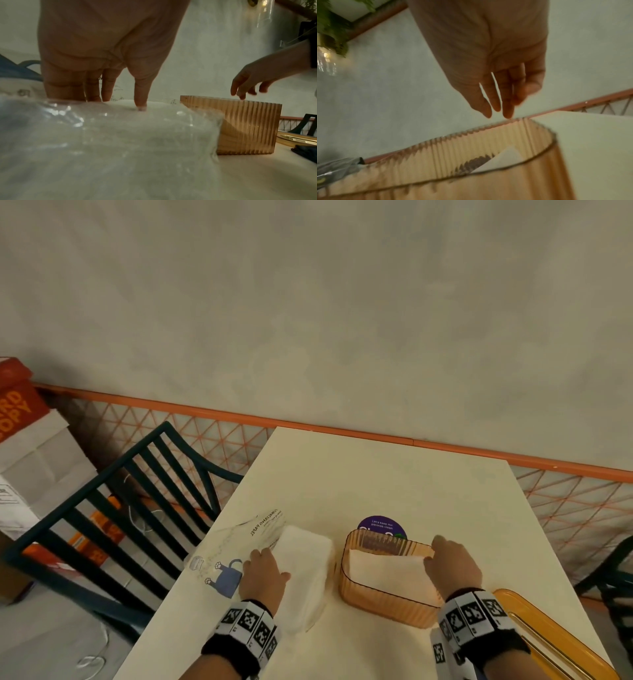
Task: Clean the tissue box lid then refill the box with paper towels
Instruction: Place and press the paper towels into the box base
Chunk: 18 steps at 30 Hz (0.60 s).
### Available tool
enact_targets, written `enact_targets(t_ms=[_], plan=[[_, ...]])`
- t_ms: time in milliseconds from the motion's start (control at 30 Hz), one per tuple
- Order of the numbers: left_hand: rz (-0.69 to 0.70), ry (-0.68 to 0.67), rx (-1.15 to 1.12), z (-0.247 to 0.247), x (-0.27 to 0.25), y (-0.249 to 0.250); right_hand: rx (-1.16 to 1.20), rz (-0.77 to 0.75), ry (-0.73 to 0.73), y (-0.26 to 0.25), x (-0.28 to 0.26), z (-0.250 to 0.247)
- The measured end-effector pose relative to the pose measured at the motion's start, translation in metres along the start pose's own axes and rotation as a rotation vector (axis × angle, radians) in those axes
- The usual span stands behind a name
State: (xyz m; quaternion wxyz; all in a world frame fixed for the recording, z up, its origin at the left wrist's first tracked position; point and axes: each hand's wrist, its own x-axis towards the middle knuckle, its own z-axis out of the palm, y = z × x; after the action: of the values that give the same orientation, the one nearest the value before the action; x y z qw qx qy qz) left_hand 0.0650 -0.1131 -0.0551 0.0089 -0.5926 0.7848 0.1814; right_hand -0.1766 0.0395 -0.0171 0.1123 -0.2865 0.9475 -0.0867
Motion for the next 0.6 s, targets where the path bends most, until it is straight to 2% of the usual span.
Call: enact_targets(t_ms=[100, 233, 333, 467, 600], plan=[[-0.012, 0.037, 0.007, 0.003, 0.000, 0.002, 0.048, 0.042, 0.029, 0.018, -0.001, -0.008], [-0.019, 0.058, 0.015, 0.004, 0.000, 0.005, 0.168, 0.176, -0.127, 0.036, 0.003, 0.005], [-0.035, 0.052, 0.007, 0.001, 0.000, 0.007, 0.262, 0.193, -0.200, 0.037, 0.005, 0.018], [-0.035, 0.013, -0.034, -0.004, 0.001, 0.006, 0.274, 0.184, -0.162, 0.033, 0.003, 0.026], [0.025, -0.008, -0.112, -0.008, 0.002, 0.003, 0.273, 0.186, -0.136, 0.032, -0.001, 0.029]])
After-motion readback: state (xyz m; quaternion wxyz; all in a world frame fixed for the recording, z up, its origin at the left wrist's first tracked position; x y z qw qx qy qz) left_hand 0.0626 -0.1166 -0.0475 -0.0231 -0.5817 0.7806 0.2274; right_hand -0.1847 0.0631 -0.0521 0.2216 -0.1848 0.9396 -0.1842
